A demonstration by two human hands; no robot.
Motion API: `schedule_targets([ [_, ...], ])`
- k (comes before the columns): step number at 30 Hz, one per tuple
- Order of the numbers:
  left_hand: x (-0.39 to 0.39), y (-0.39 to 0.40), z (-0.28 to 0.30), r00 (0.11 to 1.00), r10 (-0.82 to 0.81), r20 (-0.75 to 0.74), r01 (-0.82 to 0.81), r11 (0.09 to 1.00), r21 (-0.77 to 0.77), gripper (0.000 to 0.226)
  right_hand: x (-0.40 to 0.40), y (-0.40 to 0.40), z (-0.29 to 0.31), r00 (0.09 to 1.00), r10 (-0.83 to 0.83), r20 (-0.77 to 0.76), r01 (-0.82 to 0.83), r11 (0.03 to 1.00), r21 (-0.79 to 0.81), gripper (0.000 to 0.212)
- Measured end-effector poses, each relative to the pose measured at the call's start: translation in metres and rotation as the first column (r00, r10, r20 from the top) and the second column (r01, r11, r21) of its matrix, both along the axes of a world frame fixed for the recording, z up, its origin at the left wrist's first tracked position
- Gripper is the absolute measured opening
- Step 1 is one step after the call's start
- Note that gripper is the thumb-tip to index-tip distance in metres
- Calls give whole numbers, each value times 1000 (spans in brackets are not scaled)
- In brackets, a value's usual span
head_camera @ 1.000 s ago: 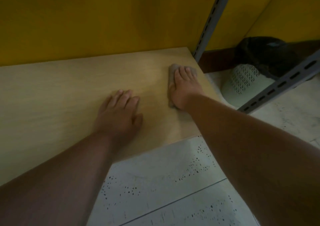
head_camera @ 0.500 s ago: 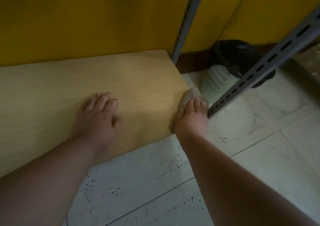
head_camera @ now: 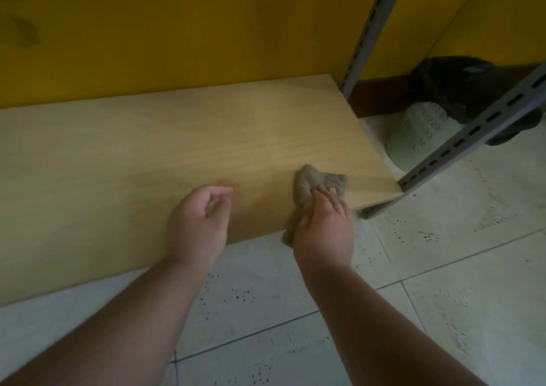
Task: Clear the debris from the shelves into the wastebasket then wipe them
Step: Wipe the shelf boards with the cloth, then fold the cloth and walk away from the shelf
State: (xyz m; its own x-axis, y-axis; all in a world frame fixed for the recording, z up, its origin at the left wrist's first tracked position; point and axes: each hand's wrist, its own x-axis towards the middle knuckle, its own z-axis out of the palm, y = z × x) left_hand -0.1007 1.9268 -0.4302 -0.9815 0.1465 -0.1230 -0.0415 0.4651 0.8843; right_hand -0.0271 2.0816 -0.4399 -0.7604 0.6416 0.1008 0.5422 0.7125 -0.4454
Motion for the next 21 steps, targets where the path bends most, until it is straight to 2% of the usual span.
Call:
schedule_targets([
  [2, 0, -14, 5, 989, 104, 107, -116, 987, 109, 21, -12, -21, 1, 984, 169, -60, -171, 985, -31, 37],
  [4, -3, -30, 6, 955, 169, 244, -209, 967, 144, 13, -28, -42, 4, 936, 344, -74, -350, 933, -81, 36],
  [6, -3, -48, 9, 887, 221, 405, -312, 934, 174, 19, -39, -62, 14, 869, 492, -54, -494, 852, -174, 36],
  [8, 4, -63, 17, 787, 207, 581, -412, 877, 246, 23, -41, -85, 32, 807, 591, -23, -568, 763, -310, 34],
  [11, 25, -85, 41, 616, 124, 778, -549, 776, 310, 33, -26, -119, 62, 775, 632, 17, -544, 681, -491, 32],
  [13, 45, -108, 61, 556, 88, 826, -590, 742, 318, 35, -8, -135, 83, 798, 602, 22, -470, 645, -602, 34],
  [17, 94, -157, 113, 528, 182, 829, -605, 766, 217, 28, 38, -157, 137, 729, 669, 145, -490, 659, -570, 44],
  [21, 143, -200, 195, 540, 167, 825, -590, 774, 229, 26, 77, -193, 212, 712, 688, 143, -467, 615, -635, 55],
])
